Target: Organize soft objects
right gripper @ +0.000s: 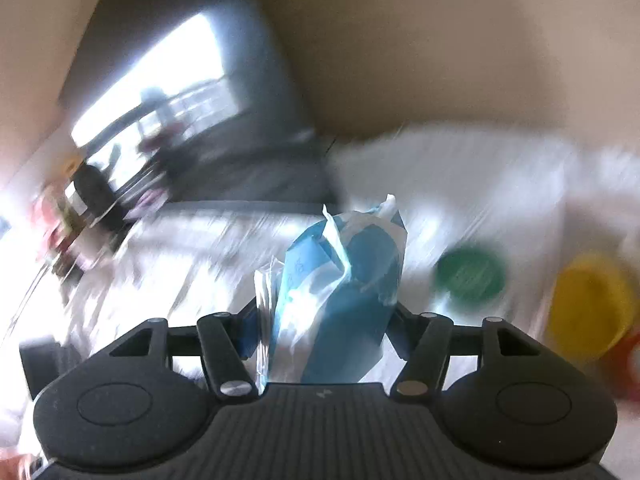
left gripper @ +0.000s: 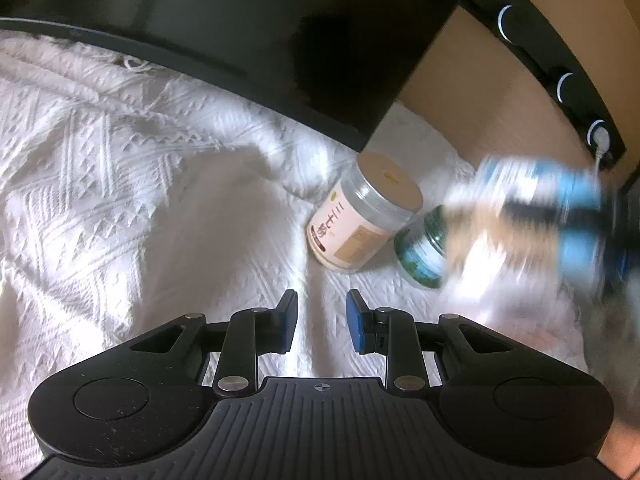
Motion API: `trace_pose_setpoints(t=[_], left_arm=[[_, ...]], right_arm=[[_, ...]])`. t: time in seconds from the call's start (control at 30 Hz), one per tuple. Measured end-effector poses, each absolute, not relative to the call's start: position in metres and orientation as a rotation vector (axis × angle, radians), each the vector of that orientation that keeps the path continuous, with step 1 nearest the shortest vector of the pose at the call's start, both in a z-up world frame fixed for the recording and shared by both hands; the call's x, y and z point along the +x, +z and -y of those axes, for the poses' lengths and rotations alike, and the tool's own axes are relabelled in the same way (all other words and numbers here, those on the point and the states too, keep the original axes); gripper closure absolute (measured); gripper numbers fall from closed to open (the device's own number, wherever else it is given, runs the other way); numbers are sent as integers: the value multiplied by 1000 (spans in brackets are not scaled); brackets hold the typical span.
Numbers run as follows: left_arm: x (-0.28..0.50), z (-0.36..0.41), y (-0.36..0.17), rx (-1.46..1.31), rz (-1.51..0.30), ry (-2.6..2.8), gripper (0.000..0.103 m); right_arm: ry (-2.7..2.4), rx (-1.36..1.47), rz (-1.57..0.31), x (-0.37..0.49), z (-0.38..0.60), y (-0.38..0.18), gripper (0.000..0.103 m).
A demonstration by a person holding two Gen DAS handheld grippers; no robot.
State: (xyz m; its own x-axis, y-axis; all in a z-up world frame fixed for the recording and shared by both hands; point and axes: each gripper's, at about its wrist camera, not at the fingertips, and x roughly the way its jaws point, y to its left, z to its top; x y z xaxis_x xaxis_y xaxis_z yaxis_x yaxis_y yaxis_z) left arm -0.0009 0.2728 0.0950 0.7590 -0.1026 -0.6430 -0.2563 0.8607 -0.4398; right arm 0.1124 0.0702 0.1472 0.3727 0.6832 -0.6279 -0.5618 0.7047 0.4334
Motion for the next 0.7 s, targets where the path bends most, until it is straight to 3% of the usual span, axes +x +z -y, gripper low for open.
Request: trace_pose_setpoints(t=[0.27,0.5,0.7], left_arm=[[-1,-251,92,-482,-761,48,74],[7,-208,88,-370,-800,-71,74],[13,-162,85,-254,-829,-202,74]], right_arm=[[731,197,-1053,98,-56,65,37],[646,155,-1010,88,-10,59,26],[543,14,-881,63,11,63,24]])
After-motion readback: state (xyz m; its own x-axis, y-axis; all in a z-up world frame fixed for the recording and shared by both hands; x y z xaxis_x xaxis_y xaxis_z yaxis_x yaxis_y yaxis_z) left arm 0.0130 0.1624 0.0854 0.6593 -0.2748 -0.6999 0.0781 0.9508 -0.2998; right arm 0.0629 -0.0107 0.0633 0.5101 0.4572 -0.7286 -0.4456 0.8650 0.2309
